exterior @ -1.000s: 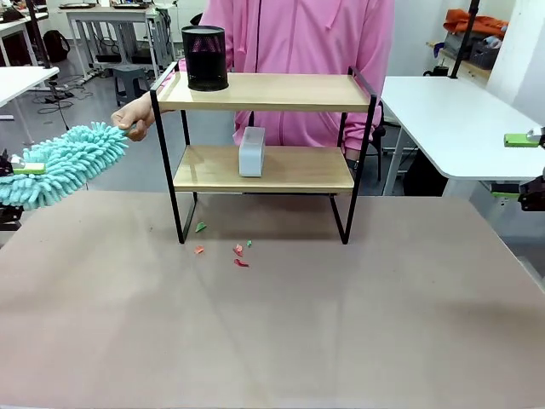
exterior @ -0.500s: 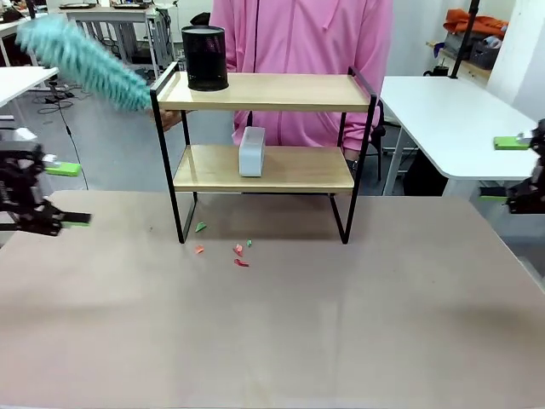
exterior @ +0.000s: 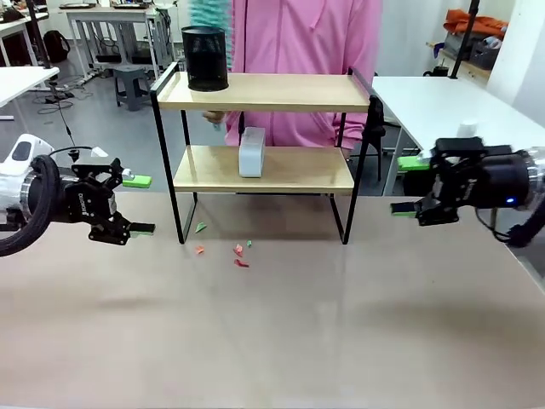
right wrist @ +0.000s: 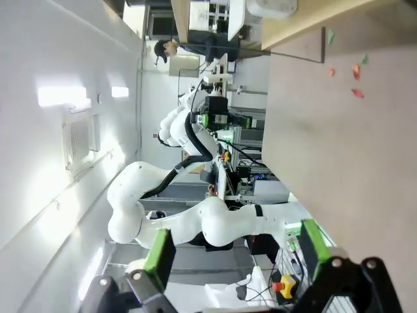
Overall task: Clean the shelf.
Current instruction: Hand the Duster back to the human.
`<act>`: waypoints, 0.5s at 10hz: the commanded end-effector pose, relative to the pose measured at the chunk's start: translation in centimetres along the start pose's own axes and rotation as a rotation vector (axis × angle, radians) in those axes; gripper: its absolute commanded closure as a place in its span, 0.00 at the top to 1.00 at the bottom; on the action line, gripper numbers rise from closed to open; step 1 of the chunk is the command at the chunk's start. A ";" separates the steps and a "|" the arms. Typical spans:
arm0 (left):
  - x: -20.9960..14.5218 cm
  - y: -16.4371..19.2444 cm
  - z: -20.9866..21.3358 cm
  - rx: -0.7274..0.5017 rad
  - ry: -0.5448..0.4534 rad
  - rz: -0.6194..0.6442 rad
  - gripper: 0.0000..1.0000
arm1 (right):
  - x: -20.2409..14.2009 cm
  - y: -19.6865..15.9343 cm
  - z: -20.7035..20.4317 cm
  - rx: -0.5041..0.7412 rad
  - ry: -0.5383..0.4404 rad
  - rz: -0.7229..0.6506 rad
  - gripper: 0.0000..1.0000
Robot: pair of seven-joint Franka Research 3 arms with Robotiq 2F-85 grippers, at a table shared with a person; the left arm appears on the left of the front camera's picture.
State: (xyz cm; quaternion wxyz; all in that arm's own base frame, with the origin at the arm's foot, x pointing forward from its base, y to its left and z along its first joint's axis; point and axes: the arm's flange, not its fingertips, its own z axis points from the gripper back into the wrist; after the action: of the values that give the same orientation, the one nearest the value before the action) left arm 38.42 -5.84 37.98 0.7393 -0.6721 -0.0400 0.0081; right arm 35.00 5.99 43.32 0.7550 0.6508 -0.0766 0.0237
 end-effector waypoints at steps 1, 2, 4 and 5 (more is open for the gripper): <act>-0.7 -0.8 -0.5 0.031 0.054 -0.011 1.00 | -0.3 0.9 2.5 0.025 -0.013 0.011 1.00; -0.7 -0.8 -0.5 0.031 0.054 -0.011 1.00 | -0.3 0.9 2.5 0.025 -0.013 0.011 1.00; -0.7 -0.8 -0.5 0.031 0.054 -0.011 1.00 | -0.3 0.9 2.5 0.025 -0.013 0.011 1.00; -0.7 -0.8 -0.5 0.031 0.054 -0.011 1.00 | -0.3 0.9 2.5 0.025 -0.013 0.011 1.00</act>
State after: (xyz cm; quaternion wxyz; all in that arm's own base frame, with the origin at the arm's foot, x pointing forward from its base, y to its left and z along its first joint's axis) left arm 38.02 -6.39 38.31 0.7490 -0.6617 -0.0309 -0.0122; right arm 34.63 3.84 44.29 0.7449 0.6607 -0.0907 0.0208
